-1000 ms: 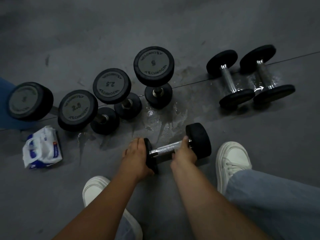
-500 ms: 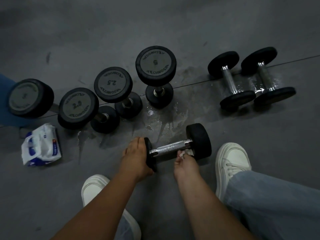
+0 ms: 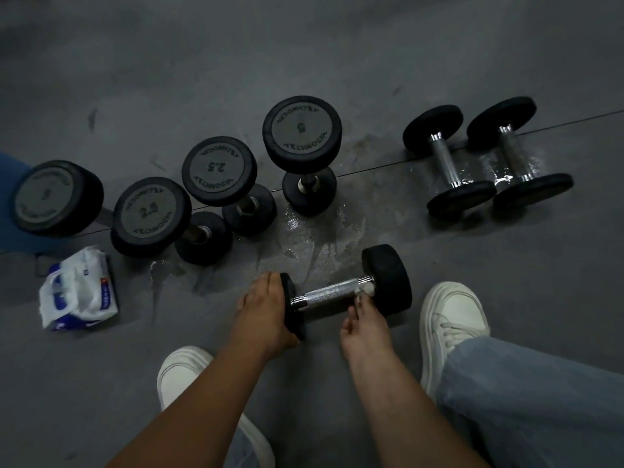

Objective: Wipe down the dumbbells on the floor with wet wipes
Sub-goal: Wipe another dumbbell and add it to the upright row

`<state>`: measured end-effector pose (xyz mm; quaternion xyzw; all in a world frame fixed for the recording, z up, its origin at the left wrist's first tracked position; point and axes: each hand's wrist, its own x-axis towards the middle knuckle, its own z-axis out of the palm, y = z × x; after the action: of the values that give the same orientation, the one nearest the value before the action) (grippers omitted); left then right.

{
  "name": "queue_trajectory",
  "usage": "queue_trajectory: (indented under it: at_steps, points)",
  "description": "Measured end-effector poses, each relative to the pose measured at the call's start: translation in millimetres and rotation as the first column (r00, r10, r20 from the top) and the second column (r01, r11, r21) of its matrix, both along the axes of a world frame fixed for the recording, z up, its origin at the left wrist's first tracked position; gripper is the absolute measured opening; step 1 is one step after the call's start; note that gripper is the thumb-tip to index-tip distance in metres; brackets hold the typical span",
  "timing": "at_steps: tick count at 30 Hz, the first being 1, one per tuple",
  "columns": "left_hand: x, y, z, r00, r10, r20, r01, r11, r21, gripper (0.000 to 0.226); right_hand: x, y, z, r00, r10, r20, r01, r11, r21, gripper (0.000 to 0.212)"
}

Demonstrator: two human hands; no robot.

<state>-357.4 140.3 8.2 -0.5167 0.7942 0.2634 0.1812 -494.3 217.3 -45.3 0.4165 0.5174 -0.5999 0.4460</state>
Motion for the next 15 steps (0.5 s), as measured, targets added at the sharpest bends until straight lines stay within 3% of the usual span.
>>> queue_trajectory:
  at_steps: [8, 13, 15]
  points:
    - [0, -1, -1, 1.000, 0.006, 0.003, -0.006, 1.000, 0.005, 0.120, 4, -8, -3, 0.999, -0.047, 0.009, 0.047, 0.996, -0.072, 0.056]
    - [0, 0, -1, 1.000, 0.004, 0.007, -0.004, 1.000, -0.003, 0.120, -4, -46, 4, 1.000, 0.013, 0.027, -0.013, 1.000, -0.005, 0.031]
    - [0, -1, -2, 1.000, -0.002, 0.008, 0.002, 1.000, -0.012, 0.118, -7, -53, 8, 0.995, 0.097, -0.024, -0.095, 0.993, 0.069, 0.041]
